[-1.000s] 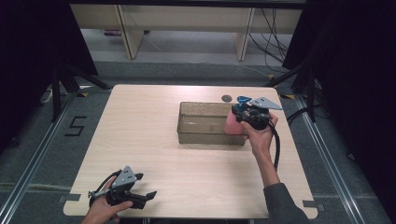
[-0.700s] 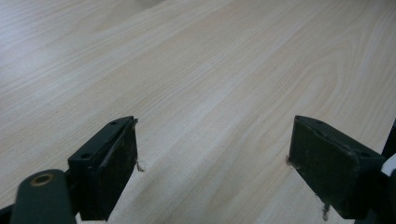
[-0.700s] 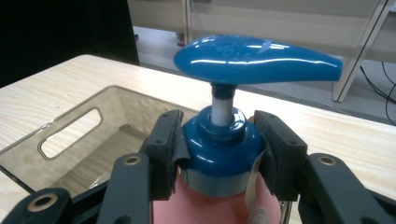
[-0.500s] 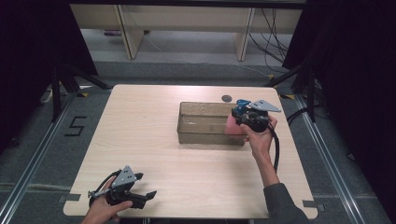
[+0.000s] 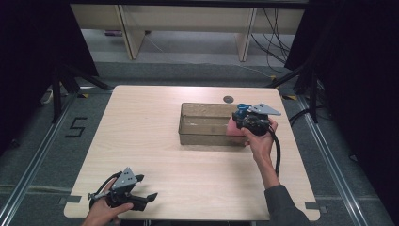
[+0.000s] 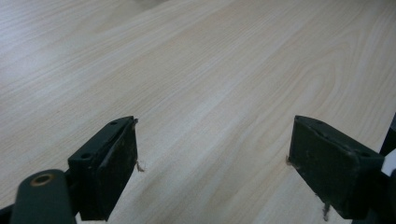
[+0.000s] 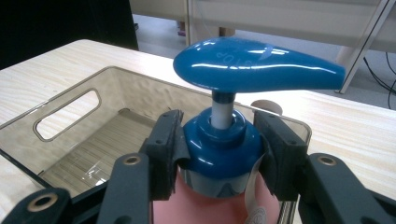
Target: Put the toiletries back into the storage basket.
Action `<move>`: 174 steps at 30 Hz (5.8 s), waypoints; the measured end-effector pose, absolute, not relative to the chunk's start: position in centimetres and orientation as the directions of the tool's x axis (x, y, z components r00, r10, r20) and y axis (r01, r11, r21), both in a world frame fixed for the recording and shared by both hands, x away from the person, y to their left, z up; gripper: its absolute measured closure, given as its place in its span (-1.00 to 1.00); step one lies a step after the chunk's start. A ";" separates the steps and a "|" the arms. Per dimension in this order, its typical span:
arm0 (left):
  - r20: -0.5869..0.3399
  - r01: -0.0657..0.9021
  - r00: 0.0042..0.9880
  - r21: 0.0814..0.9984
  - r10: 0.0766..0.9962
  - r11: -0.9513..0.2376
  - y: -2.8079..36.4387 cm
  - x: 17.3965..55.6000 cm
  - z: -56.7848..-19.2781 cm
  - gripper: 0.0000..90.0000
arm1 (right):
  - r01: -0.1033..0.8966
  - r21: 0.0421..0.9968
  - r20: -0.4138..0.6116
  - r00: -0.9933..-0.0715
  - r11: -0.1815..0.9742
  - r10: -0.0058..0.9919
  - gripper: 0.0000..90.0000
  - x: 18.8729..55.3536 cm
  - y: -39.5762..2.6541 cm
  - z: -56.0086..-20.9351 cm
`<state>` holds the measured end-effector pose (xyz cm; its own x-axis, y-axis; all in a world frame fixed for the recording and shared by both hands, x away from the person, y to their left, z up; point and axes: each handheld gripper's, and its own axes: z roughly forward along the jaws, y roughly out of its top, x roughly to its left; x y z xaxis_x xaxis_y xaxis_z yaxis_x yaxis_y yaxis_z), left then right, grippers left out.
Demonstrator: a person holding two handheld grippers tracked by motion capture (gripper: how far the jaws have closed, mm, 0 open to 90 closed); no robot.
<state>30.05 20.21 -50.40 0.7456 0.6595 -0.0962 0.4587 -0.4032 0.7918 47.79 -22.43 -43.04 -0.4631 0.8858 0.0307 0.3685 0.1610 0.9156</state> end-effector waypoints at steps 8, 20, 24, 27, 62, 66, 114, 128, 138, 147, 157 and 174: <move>-0.092 0.456 0.748 0.791 0.658 -0.408 20.2 30.0 -50.4 -0.67 | 0.365 0.911 -0.001 -0.461 0.190 0.888 0.19 47.7 -22.9 -43.5; -0.084 0.455 0.750 0.787 0.656 -0.418 20.3 30.1 -50.5 -0.67 | 0.381 0.914 0.055 -0.455 0.138 0.889 0.14 47.4 -22.8 -44.1; -0.098 0.461 0.747 0.789 0.657 -0.407 20.2 30.0 -50.4 -0.67 | 0.400 0.911 0.091 -0.436 0.102 0.895 -0.23 47.1 -23.1 -44.0; -0.076 0.452 0.750 0.784 0.657 -0.426 20.3 30.1 -50.4 -0.67 | 0.400 0.917 0.172 -0.424 0.013 0.889 -0.40 46.3 -23.3 -43.6; -0.106 0.463 0.736 0.799 0.669 -0.383 20.1 30.0 -50.4 -0.67 | 0.391 0.920 0.198 -0.428 -0.017 0.882 -0.56 42.2 -24.0 -42.6; -0.099 0.462 0.736 0.796 0.669 -0.390 20.1 30.2 -50.4 -0.67 | 0.386 0.922 0.186 -0.435 -0.004 0.881 -0.59 41.8 -24.1 -42.6; -0.097 0.456 0.736 0.803 0.670 -0.384 20.2 30.2 -50.5 -0.67 | 0.379 0.924 0.212 -0.603 0.043 0.769 -0.66 38.3 -19.8 -42.3; -0.102 0.462 0.734 0.800 0.672 -0.382 20.2 30.2 -50.4 -0.67 | 0.375 0.923 0.192 -0.653 0.092 0.732 -0.66 37.2 -18.4 -42.7; -0.105 0.461 0.738 0.800 0.667 -0.384 20.3 30.2 -50.4 -0.67 | 0.394 0.915 0.214 -0.655 0.086 0.725 -0.66 36.4 -17.8 -43.1; -0.109 0.467 0.732 0.800 0.673 -0.378 20.2 30.1 -50.3 -0.67 | 0.385 0.919 0.216 -0.681 0.091 0.700 -0.66 35.9 -17.4 -43.6; -0.103 0.460 0.737 0.800 0.668 -0.385 20.3 30.2 -50.2 -0.67 | 0.389 0.915 0.212 -0.685 0.104 0.697 -0.66 35.0 -17.3 -44.1; -0.085 0.449 0.744 0.798 0.663 -0.402 20.4 30.2 -50.1 -0.67 | 0.384 0.914 0.206 -0.717 0.130 0.666 -0.66 33.6 -17.0 -44.9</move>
<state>30.21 20.45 -50.13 0.7442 0.6626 -0.0848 0.4486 -0.4016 0.7985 33.63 -17.04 -44.88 -0.7167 0.6661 0.2065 0.3843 0.1302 0.9140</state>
